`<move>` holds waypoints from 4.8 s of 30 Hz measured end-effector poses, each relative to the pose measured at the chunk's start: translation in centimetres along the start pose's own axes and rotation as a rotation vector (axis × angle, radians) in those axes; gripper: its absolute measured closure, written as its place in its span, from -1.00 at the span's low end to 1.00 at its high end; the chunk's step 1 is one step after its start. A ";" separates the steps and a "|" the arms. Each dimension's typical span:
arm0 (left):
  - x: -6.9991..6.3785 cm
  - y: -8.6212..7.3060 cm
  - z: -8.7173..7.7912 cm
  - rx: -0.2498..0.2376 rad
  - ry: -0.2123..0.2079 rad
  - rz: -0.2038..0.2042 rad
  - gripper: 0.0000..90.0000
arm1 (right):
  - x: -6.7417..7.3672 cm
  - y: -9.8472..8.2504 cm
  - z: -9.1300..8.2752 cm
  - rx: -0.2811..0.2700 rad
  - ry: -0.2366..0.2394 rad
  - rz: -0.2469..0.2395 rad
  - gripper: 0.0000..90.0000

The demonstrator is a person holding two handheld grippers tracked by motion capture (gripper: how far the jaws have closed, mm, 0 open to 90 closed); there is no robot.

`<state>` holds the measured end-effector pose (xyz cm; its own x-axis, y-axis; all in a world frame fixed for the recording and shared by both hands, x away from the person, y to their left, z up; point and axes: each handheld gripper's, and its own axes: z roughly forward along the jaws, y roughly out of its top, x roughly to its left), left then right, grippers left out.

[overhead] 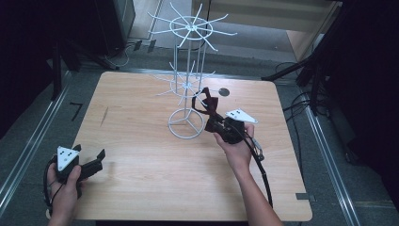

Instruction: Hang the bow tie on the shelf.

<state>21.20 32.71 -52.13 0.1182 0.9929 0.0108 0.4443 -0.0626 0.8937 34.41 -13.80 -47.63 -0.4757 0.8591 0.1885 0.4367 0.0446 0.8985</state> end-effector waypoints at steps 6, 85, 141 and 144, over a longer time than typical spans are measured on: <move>0.0 -0.1 -0.1 -0.002 -0.002 -0.002 -0.68 | -0.2 -0.2 0.5 0.006 0.009 0.013 0.61; 0.3 0.0 0.1 0.007 -0.004 -0.030 -0.68 | -7.4 -6.1 -9.5 -0.022 -0.087 0.039 -0.30; 0.3 0.0 0.0 0.007 -0.004 -0.030 -0.68 | -14.6 -13.3 -19.2 -0.087 -0.281 0.111 -0.70; 0.3 0.0 0.0 0.007 -0.004 -0.031 -0.68 | -14.6 -13.6 -19.2 -0.081 -0.286 0.120 -0.70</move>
<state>21.22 33.01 -52.13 0.1084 0.9939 -0.0184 0.4544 -0.0331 0.8902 20.76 -36.77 -54.95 -0.1852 0.9649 0.1860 0.4092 -0.0963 0.9073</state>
